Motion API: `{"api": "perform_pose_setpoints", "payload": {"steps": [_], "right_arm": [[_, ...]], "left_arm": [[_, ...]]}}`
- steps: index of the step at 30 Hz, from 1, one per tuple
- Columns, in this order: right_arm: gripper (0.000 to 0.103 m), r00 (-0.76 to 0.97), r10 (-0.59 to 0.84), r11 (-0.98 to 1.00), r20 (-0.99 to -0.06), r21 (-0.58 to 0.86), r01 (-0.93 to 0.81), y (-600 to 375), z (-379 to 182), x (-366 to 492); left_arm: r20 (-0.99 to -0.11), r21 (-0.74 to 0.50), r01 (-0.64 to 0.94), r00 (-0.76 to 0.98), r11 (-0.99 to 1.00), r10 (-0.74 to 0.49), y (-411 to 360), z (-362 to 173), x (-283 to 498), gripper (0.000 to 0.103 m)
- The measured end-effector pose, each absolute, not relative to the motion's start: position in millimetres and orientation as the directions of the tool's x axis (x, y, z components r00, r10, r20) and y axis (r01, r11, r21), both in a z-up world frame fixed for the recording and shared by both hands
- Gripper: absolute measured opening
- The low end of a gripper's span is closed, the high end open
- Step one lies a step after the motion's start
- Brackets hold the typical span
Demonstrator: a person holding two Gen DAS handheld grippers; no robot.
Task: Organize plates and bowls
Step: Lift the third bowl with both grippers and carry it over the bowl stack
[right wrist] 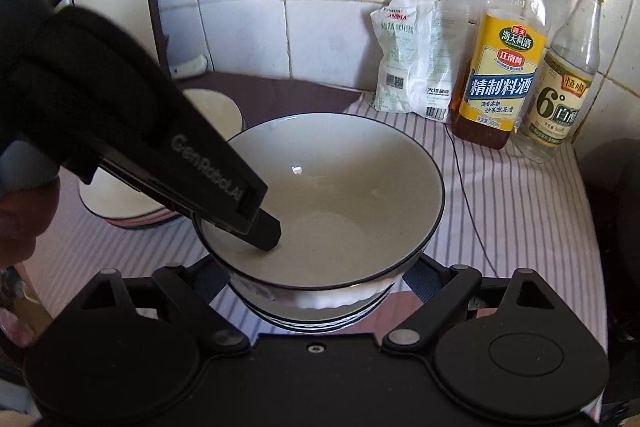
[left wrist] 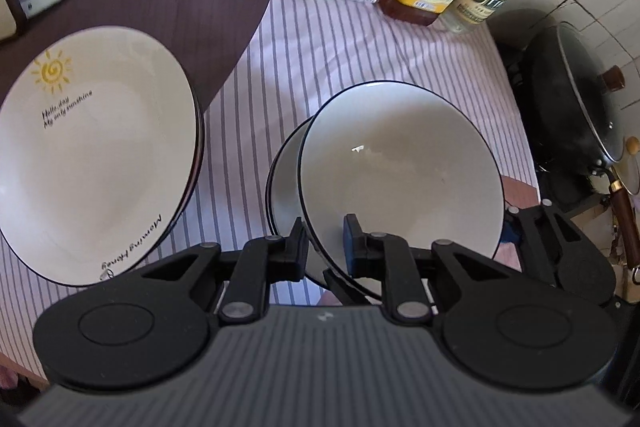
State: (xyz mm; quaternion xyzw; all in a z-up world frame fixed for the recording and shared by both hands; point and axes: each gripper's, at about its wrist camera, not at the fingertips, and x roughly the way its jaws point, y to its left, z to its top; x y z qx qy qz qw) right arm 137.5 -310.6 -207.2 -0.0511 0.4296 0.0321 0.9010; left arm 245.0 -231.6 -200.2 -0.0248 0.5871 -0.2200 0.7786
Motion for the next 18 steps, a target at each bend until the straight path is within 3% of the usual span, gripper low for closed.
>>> {"api": "perform_pose_setpoints", "payload": {"steps": [12,18], "right_arm": [[0.097,0.595,0.010,0.996,-0.804,-0.046,-0.079,-313,-209,143],[0.097,0.548,-0.008,0.992,-0.837,-0.076,-0.102,-307,-207,143]], "left_arm": [[-0.915,-0.276,0.309,0.206,0.910,-0.347,-234,-201,247,0.021],[-0.906,-0.245,0.266,0.280,0.932,-0.318,-227,-201,247,0.010]]}}
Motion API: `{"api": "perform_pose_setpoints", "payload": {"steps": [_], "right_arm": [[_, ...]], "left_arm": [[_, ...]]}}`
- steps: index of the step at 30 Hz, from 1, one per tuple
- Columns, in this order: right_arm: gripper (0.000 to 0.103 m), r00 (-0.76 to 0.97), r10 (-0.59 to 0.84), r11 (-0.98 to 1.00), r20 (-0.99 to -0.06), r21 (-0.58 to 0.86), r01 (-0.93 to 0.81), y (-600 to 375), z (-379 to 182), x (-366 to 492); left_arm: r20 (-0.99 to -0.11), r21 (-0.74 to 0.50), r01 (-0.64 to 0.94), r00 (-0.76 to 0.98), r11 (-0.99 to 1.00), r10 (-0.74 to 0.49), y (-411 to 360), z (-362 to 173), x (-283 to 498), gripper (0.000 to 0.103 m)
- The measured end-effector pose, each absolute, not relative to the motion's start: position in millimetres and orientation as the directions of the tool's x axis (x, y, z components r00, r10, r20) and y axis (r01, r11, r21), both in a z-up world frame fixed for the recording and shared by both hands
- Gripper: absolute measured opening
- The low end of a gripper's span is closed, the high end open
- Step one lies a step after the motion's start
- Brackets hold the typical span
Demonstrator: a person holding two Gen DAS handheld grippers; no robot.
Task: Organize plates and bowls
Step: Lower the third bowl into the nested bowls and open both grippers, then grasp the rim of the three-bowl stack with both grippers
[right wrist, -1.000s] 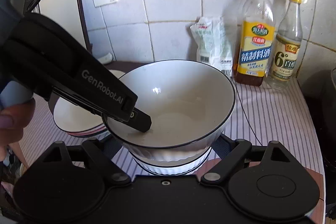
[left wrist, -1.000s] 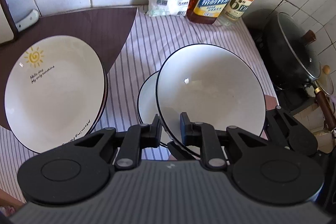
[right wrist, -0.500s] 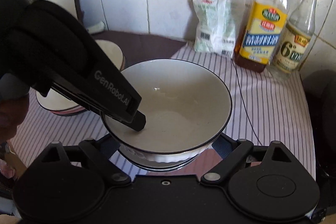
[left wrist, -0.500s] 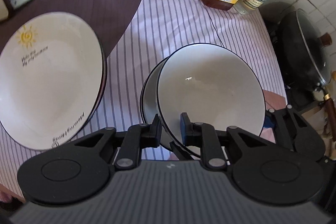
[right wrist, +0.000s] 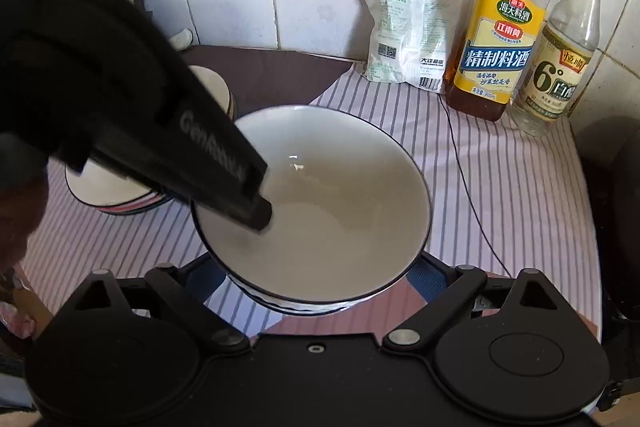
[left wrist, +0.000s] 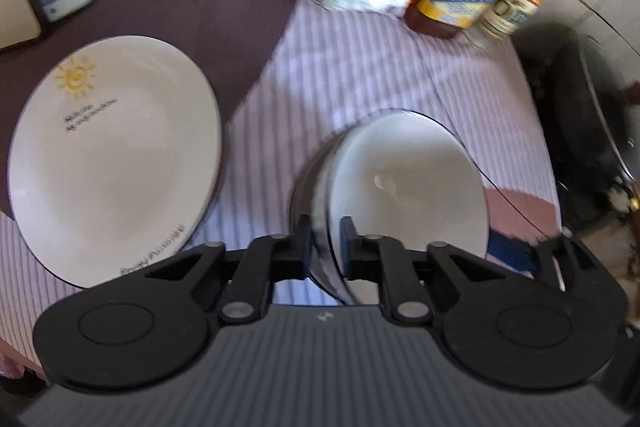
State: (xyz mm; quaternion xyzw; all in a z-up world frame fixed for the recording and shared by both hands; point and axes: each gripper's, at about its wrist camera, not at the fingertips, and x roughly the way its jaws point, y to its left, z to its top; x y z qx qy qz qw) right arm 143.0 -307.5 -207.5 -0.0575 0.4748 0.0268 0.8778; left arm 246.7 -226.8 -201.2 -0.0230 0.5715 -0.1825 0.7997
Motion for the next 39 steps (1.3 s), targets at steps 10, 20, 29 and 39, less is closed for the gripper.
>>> {"api": "perform_pose_setpoints", "payload": {"steps": [10,20,29,39], "right_arm": [[0.097,0.545,-0.009,0.997,-0.838,-0.050,-0.060,-314,-210,138],[0.097,0.586,0.021,0.999,-0.810,-0.005,-0.043,-316,-205,131],[0.096,0.609,-0.018,0.998,-0.793,-0.055,-0.043,-307,-194,113],[0.096,0.633,-0.045,0.995,-0.773,-0.092,-0.041,-301,-174,88]], "left_arm": [[-0.904,-0.278,0.263,0.252,0.924,-0.344,-224,-201,251,0.013],[-0.896,-0.242,0.316,0.289,0.917,-0.336,-226,-175,240,0.036],[-0.880,-0.255,0.356,0.300,0.899,-0.368,-214,-149,220,0.038],[-0.874,-0.263,0.380,0.297,0.887,-0.386,-198,-148,196,0.039]]}}
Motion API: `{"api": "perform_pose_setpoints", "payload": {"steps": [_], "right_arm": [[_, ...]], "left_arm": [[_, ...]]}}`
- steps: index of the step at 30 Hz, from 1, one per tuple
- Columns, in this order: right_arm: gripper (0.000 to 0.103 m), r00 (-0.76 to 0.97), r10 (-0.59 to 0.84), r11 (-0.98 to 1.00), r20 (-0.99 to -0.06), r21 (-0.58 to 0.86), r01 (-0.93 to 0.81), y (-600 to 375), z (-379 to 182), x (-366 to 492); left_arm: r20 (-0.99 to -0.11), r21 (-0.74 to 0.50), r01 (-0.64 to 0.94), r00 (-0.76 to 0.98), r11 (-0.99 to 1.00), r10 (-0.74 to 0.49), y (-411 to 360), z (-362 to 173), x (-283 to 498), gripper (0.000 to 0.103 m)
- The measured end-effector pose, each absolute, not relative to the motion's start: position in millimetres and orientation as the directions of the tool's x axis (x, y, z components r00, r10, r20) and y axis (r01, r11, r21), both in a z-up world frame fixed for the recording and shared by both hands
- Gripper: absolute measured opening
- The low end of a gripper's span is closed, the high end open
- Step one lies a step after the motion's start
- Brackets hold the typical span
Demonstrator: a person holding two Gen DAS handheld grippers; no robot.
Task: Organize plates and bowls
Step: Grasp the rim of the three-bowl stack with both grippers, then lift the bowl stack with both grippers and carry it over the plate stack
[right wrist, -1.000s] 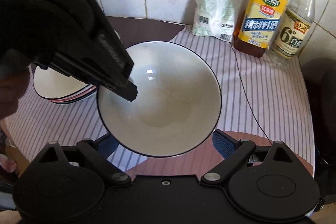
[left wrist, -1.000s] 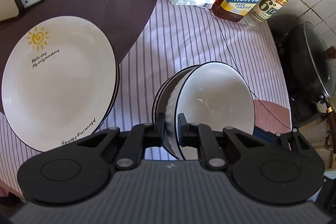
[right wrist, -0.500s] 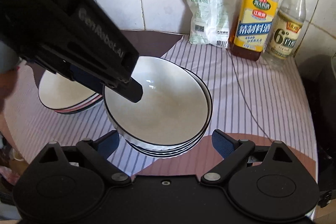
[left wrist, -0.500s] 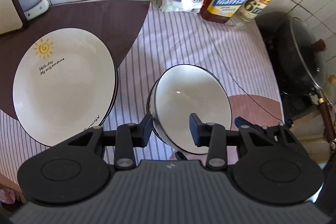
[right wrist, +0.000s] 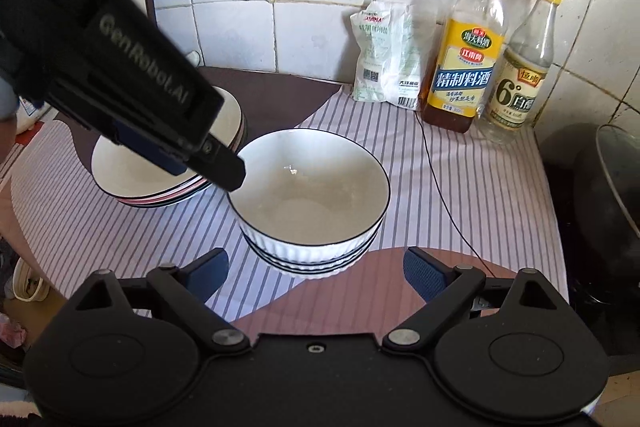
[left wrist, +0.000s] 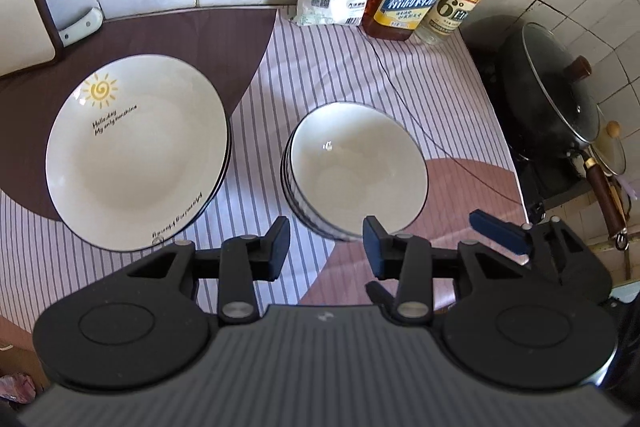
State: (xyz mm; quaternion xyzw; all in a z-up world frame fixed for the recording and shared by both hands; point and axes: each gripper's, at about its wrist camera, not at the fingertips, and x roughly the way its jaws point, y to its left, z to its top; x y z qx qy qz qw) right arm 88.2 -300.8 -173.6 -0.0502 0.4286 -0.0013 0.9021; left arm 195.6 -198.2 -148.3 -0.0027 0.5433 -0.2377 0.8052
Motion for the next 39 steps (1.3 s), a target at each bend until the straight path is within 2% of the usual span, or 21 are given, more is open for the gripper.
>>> {"api": "perform_pose_setpoints", "payload": {"steps": [6,17,20,25,30,33,39], "right_arm": [[0.096,0.621,-0.055,0.992,-0.782,-0.116,-0.058,-296,-174,80],[0.096,0.636,-0.045,0.994,-0.771,-0.096,-0.046,-296,-195,71],[0.096,0.659,-0.029,0.994,-0.752,-0.090,-0.059,-294,-198,68],[0.097,0.744,-0.027,0.996,-0.667,-0.086,-0.040,-297,-211,64],[0.097,0.759,-0.032,0.999,-0.651,-0.042,0.006,-304,-228,69],[0.097,0.771,-0.007,1.000,-0.636,-0.021,-0.008,-308,-244,73],[0.098,0.794,-0.009,0.995,-0.608,0.070,0.065,-321,-280,85]], "left_arm": [[-0.856,-0.294,0.376,0.305,0.879,-0.417,-186,-160,184,0.041],[-0.753,-0.389,0.431,0.361,0.814,-0.550,-170,-178,165,0.045],[-0.727,-0.390,0.453,0.383,0.801,-0.570,-168,-181,162,0.051],[-0.687,-0.431,0.459,0.392,0.777,-0.612,-165,-187,163,0.064],[-0.656,-0.482,0.428,0.402,0.764,-0.639,-166,-196,173,0.069],[-0.658,-0.518,0.374,0.401,0.769,-0.638,-167,-208,186,0.069],[-0.699,-0.504,0.347,0.373,0.791,-0.610,-181,-230,207,0.069]]}}
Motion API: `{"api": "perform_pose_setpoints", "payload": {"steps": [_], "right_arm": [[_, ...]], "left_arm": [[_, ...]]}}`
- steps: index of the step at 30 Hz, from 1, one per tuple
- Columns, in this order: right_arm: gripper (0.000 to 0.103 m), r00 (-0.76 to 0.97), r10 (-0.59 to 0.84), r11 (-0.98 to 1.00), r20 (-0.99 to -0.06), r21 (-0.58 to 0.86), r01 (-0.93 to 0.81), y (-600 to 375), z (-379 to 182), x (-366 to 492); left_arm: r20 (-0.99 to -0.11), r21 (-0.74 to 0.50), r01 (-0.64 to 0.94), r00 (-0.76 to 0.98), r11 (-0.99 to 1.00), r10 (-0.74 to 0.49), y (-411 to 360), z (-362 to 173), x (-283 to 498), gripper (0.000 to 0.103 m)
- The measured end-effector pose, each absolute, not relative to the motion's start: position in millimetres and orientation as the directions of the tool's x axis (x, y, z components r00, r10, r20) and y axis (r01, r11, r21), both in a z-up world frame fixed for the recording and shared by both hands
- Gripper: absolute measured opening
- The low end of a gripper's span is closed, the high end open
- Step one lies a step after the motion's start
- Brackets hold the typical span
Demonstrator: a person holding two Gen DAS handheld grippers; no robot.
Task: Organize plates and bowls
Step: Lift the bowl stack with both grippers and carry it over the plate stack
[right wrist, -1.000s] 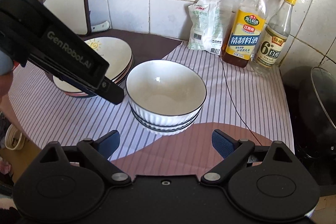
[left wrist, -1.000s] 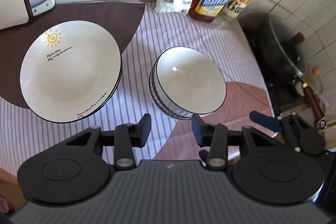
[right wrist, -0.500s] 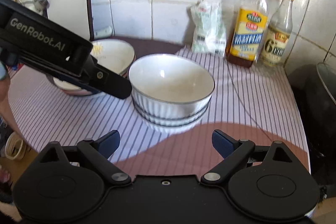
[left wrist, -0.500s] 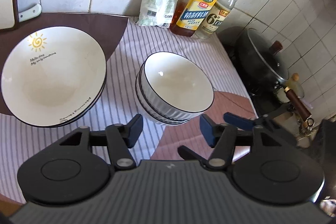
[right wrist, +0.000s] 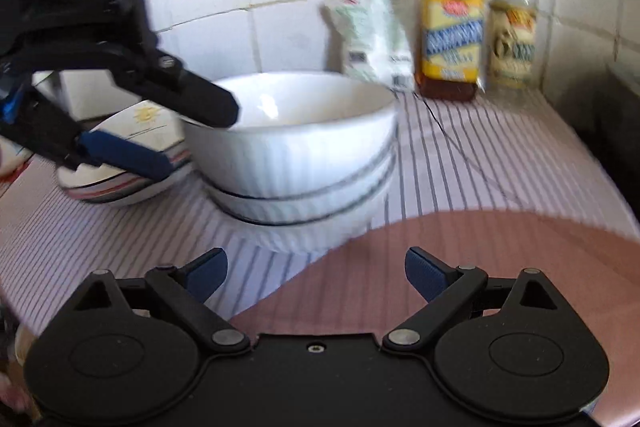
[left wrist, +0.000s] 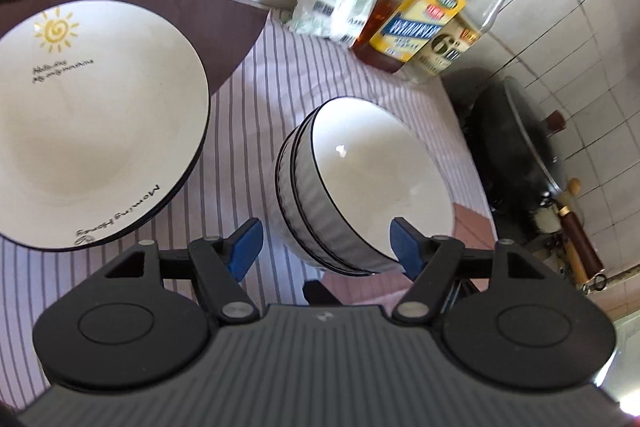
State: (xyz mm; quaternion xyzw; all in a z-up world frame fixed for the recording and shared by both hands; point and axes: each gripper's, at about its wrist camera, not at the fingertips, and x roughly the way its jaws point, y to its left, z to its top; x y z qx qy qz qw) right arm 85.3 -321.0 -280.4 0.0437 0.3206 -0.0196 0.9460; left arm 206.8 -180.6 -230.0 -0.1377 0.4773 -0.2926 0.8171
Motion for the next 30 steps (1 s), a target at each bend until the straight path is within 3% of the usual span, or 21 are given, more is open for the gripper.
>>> {"api": "perform_pose_setpoints", "payload": {"steps": [5,11,17,22,30], "right_arm": [[0.100,0.823,0.019,0.995,-0.568,0.092,0.041,-321,-290,97],[0.100,0.824,0.038,0.998,-0.565,0.056,-0.008,-315,-293,113],[0.100,0.809,0.054,0.998,-0.585,0.041,-0.037,-313,-288,127],[0.102,0.791,0.075,0.997,-0.607,0.058,-0.049,-315,-286,133],[0.103,0.800,0.084,0.996,-0.594,0.076,-0.048,-315,-289,134]], "left_arm": [[-0.707,-0.500,0.347,0.366,0.794,-0.605,-187,-237,215,0.069],[-0.732,-0.482,0.306,0.374,0.821,-0.569,-191,-248,229,0.067],[-0.722,-0.538,0.284,0.330,0.794,-0.608,-197,-256,238,0.064],[-0.743,-0.499,0.268,0.357,0.824,-0.566,-200,-257,238,0.048],[-0.726,-0.514,0.255,0.379,0.819,-0.574,-191,-259,239,0.041]]}}
